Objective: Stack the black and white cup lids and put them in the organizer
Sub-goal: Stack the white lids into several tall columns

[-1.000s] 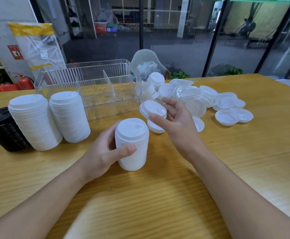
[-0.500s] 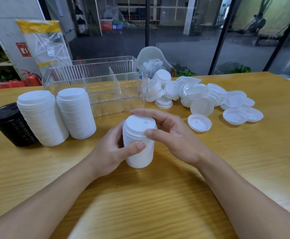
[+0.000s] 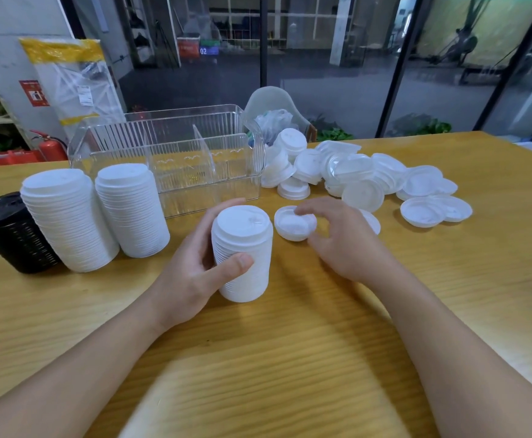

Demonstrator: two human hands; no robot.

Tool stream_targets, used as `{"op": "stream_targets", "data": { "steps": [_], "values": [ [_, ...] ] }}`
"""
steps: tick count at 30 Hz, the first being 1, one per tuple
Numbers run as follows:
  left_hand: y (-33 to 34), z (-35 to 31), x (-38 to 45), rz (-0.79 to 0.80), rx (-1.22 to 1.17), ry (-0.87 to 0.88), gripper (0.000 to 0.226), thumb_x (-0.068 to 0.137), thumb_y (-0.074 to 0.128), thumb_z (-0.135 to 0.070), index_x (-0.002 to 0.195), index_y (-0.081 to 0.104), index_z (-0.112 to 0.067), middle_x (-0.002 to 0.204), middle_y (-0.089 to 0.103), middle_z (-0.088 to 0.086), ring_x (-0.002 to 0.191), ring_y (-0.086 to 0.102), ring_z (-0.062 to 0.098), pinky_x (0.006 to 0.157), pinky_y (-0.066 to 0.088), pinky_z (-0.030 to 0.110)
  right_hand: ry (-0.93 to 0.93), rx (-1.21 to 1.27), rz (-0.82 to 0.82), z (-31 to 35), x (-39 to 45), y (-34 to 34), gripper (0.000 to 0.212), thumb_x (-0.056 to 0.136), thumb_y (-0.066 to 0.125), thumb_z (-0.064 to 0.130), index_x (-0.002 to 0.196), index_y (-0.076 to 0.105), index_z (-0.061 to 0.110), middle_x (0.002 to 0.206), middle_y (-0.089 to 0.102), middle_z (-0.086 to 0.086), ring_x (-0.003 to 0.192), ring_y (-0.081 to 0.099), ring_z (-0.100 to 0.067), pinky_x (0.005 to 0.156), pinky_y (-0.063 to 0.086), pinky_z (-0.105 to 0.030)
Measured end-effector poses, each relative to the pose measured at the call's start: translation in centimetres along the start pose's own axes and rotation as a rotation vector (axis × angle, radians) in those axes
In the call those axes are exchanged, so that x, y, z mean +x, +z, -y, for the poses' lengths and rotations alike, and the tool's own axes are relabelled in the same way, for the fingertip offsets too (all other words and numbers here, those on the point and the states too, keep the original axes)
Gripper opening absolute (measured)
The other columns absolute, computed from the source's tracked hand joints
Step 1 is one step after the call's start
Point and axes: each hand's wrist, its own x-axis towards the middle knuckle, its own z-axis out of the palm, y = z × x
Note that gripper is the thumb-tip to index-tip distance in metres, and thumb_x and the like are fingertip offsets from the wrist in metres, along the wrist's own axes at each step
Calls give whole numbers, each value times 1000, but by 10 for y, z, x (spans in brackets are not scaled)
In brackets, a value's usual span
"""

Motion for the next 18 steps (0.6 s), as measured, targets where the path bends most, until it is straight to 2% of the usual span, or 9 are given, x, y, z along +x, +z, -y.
{"op": "stream_targets", "data": {
  "steps": [4, 8, 11, 13, 15, 18],
  "values": [
    [0, 0, 0, -10, 12, 16, 76, 91, 79, -39, 158, 47, -26, 150, 63, -8, 142, 59, 17, 107, 49, 21, 12, -200, 106, 1, 1, 10, 30, 96, 80, 24, 126, 74, 23, 143, 65, 9, 136, 52, -16, 120, 37, -46],
    [0, 0, -1, 1, 1, 14, 74, 93, 80, -33, 158, 47, -26, 149, 63, -9, 141, 59, 15, 107, 49, 21, 6, -176, -21, 8, 1, 11, 4, 102, 74, 22, 103, 78, 22, 121, 73, 8, 119, 56, -16, 112, 38, -41],
    [0, 0, -1, -2, 12, 22, 80, 89, 78, -51, 159, 47, -26, 151, 62, -10, 142, 59, 15, 107, 49, 20, -4, -187, -27, 12, 1, 12, 5, 103, 74, 27, 99, 76, 24, 112, 71, 12, 112, 54, -11, 109, 38, -38],
    [1, 0, -1, -21, 10, 25, 89, 87, 77, -72, 157, 49, -25, 151, 63, -10, 142, 59, 13, 106, 48, 18, -15, -181, -5, 13, 0, 14, 6, 100, 77, 27, 96, 73, 27, 108, 68, 14, 106, 48, -6, 107, 37, -37],
    [2, -1, 0, -51, -5, 13, 94, 84, 69, -86, 155, 52, -26, 148, 65, -11, 139, 61, 12, 104, 48, 17, 0, -133, 6, 12, -2, 16, 14, 95, 82, 31, 90, 68, 32, 103, 65, 17, 102, 48, -7, 101, 41, -37],
    [2, 0, 0, -58, -35, -4, 86, 87, 71, -82, 152, 54, -28, 145, 67, -9, 136, 63, 13, 104, 50, 22, 12, -7, -44, 11, -2, 16, 21, 90, 86, 41, 84, 68, 32, 99, 68, 16, 99, 59, -9, 92, 46, -33]
  ]
}}
